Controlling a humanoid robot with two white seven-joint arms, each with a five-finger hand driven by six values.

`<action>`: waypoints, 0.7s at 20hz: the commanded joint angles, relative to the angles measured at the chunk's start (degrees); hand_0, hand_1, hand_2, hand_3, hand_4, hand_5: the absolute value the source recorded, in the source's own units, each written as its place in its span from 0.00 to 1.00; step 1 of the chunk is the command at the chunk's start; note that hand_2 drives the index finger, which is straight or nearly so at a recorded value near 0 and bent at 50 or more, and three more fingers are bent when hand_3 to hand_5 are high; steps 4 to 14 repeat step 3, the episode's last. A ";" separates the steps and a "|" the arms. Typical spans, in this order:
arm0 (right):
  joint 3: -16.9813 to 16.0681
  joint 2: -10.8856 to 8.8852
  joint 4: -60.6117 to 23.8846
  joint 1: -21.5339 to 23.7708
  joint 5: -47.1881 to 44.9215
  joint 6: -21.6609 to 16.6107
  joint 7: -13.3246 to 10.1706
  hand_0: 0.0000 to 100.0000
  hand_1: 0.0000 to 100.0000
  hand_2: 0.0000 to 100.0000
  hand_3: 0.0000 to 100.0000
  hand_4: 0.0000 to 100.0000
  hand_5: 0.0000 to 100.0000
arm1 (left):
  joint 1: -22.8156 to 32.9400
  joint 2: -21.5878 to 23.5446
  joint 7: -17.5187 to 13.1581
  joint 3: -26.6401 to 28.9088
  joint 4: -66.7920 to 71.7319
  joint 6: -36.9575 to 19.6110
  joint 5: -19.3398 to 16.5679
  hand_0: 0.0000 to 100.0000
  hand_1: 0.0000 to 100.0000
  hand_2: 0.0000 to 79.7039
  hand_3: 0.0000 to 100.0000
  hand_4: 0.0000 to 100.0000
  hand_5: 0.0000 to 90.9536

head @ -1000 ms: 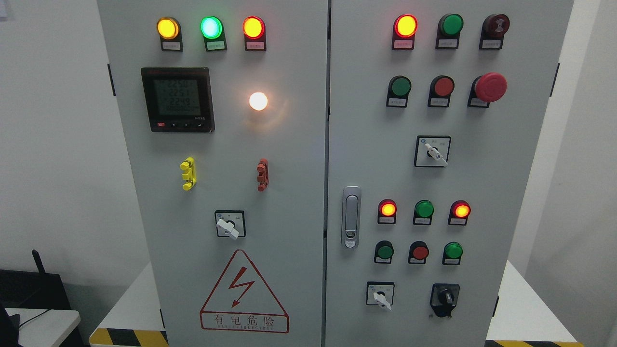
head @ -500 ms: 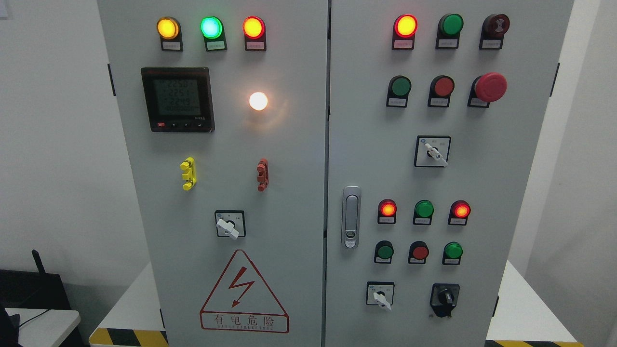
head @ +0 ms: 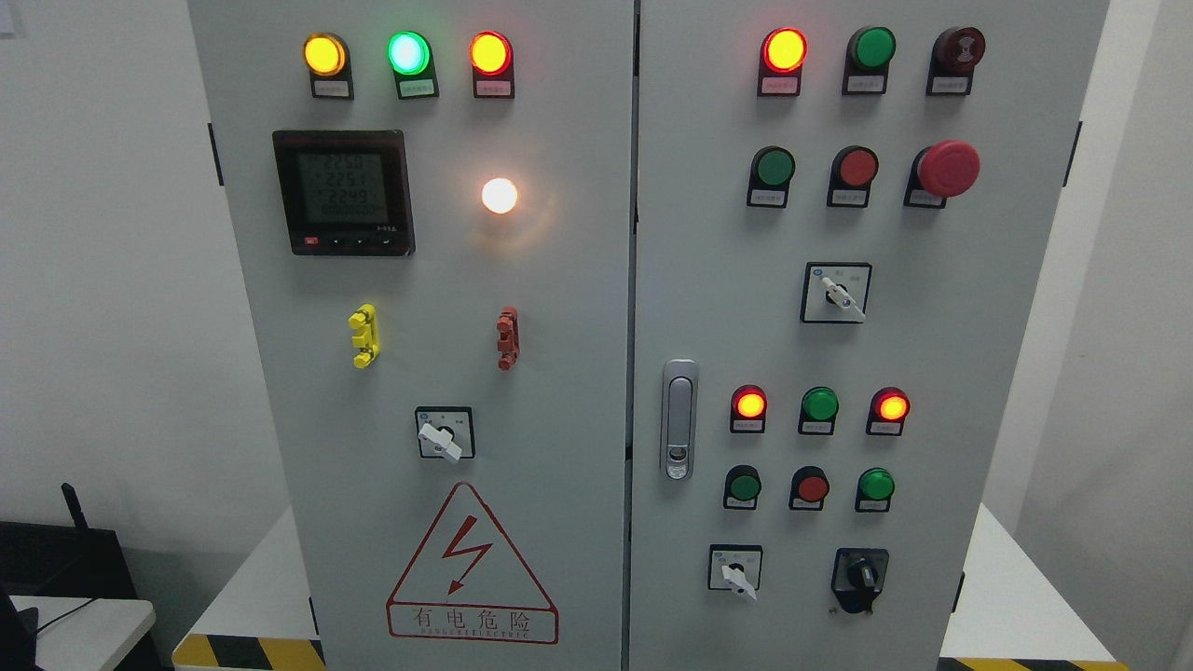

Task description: Turn on light switch 1

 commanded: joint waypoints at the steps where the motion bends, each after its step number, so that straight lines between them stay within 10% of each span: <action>1: 1.14 0.00 0.00 0.00 -1.49 0.01 0.04 0.12 0.39 0.00 0.00 0.00 0.00 | -0.06 -0.34 -0.10 -0.25 0.64 -0.18 0.14 0.22 0.00 0.00 0.00 0.00 0.00; 14: 1.14 0.00 0.00 0.00 -1.49 0.01 0.04 0.12 0.39 0.00 0.00 0.00 0.00 | -0.06 -0.34 -0.10 -0.25 0.64 -0.18 0.14 0.22 0.00 0.00 0.00 0.00 0.00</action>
